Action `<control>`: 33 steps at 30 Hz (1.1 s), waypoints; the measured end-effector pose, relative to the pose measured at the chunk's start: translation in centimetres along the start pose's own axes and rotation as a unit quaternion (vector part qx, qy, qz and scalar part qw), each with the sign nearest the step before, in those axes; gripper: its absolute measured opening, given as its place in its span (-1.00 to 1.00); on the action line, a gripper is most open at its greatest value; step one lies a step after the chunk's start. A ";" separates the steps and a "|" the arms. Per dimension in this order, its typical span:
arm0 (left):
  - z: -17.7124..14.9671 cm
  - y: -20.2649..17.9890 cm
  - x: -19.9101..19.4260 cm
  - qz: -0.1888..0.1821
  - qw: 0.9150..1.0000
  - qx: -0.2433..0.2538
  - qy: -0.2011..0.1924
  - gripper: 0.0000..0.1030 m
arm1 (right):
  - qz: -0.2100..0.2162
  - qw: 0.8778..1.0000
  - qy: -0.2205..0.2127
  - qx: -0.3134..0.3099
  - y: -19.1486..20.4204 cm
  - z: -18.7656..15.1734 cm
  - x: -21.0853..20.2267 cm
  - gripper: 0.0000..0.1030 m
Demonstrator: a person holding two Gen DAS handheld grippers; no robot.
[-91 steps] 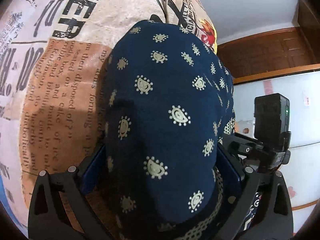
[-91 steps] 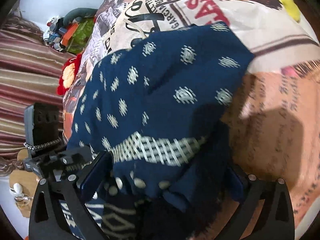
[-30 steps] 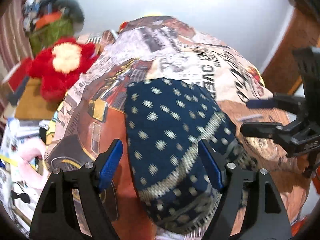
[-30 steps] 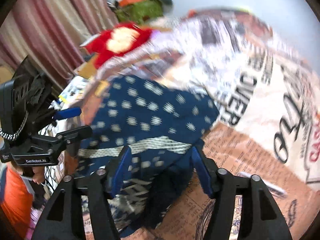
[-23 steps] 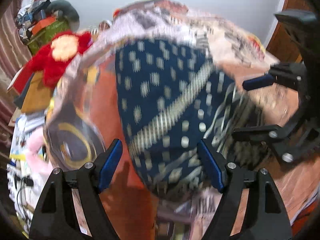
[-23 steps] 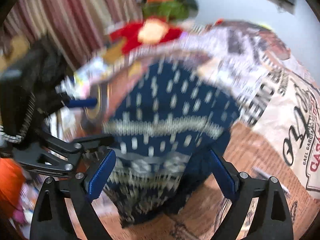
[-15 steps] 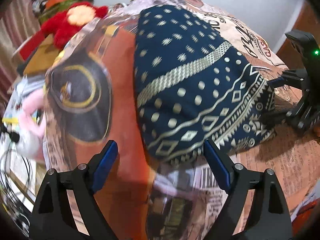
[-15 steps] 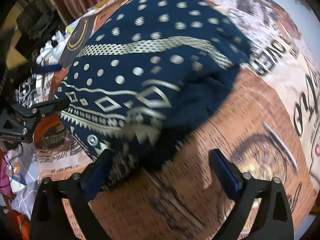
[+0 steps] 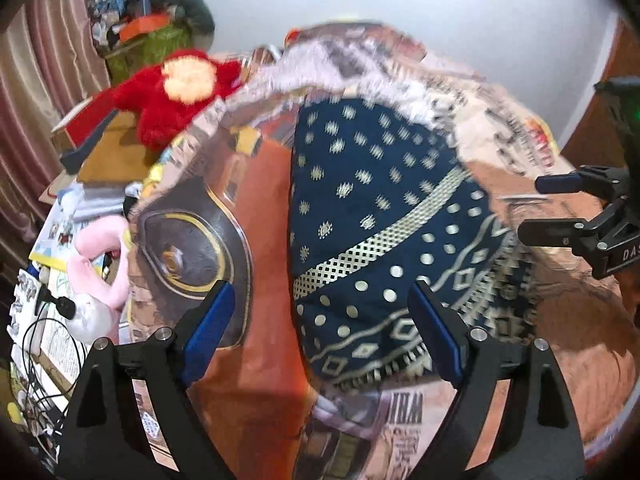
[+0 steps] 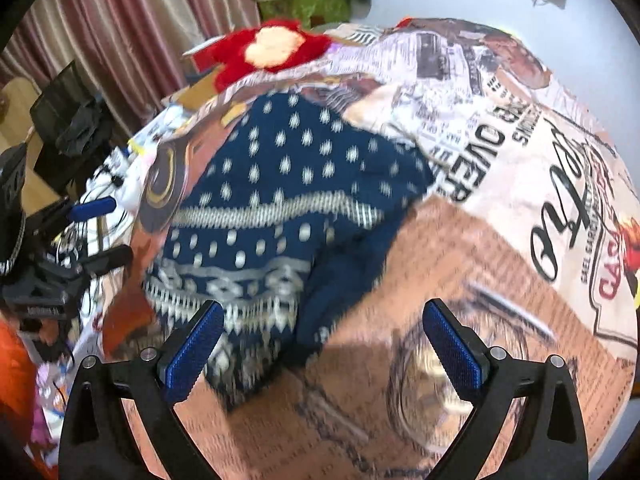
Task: Fold large clothes
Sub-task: 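Release the bundle and raise both grippers away from the bed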
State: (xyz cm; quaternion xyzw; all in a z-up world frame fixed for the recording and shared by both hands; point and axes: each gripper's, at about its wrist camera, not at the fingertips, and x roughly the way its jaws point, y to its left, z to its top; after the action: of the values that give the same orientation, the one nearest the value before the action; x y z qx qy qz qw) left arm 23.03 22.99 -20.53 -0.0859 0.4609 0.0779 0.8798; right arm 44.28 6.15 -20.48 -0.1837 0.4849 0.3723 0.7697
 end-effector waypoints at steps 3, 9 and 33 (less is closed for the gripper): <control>-0.7 -0.4 3.5 0.019 0.999 0.001 0.048 0.72 | -0.025 0.999 0.019 0.015 -0.1 0.8 2.8 0.93; -1.7 0.0 1.8 0.009 0.999 -0.030 0.034 0.71 | 0.009 0.994 0.064 0.093 -3.2 -1.0 5.9 0.93; -2.0 -9.0 -29.5 0.009 0.929 0.013 -0.370 0.71 | -0.003 0.920 -0.390 0.051 7.9 -8.3 -27.8 0.93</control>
State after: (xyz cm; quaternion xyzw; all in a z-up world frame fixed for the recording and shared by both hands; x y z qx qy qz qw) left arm 6.77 12.08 3.32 -0.0355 0.1047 0.1059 0.9882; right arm 26.23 -5.00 0.87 0.0137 0.1644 0.3866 0.9074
